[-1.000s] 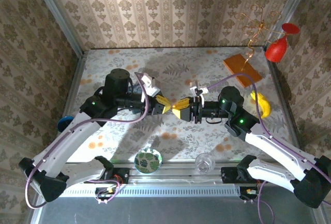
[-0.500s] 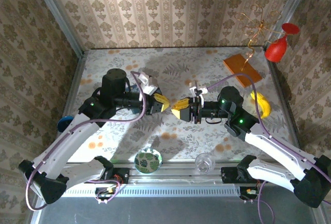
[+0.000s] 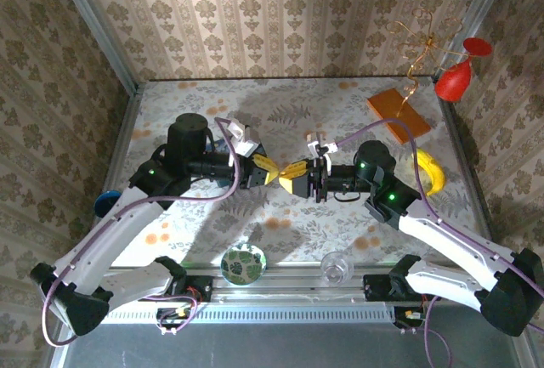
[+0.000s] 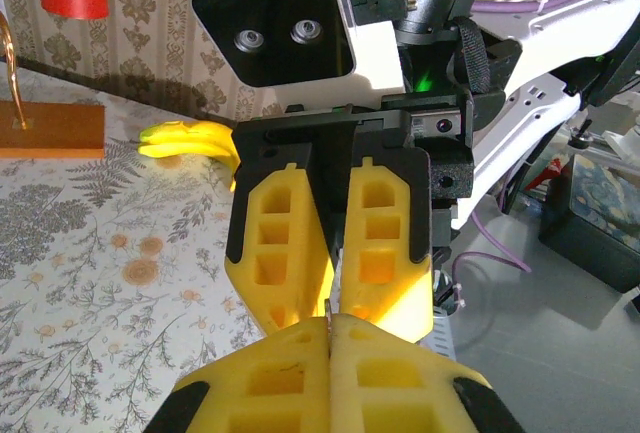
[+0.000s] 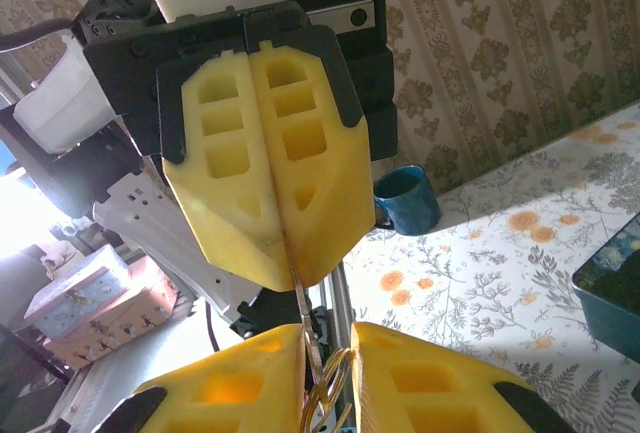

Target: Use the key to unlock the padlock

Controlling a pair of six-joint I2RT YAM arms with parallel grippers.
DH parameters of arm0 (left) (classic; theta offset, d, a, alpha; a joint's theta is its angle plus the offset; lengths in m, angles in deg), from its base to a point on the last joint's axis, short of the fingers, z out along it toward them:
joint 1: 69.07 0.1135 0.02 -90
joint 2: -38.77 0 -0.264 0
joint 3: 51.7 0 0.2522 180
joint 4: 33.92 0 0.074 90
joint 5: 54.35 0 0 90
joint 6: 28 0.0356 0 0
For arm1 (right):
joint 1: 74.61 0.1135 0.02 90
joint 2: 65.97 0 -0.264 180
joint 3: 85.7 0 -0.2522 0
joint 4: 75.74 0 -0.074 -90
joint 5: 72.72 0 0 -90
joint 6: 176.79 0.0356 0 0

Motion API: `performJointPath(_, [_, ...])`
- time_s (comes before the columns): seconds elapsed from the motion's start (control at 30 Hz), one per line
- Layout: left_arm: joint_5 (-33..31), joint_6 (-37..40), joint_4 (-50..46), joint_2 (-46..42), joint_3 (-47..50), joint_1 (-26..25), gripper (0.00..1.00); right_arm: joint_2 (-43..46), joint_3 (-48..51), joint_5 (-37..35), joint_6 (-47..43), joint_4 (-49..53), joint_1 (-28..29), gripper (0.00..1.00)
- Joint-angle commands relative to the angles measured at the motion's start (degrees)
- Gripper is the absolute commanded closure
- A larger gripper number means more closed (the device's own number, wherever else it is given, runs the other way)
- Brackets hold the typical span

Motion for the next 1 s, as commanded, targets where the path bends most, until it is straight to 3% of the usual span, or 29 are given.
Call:
performJointPath(0.0, [1.57, -0.52, 1.22, -1.25, 0.88, 0.33, 1.00, 0.82, -1.26, -0.37, 0.06, -1.61, 0.48, 0.83])
performJointPath(0.13, [1.44, -0.58, 1.45, -1.36, 1.06, 0.48, 1.00, 1.04, -1.17, -0.33, 0.02, -1.32, 0.48, 0.88])
performJointPath(0.97, [1.74, -2.12, 3.16, -1.80, 1.94, 1.81, 1.00, 1.96, -0.73, -1.45, -0.63, -0.93, 0.52, 0.89])
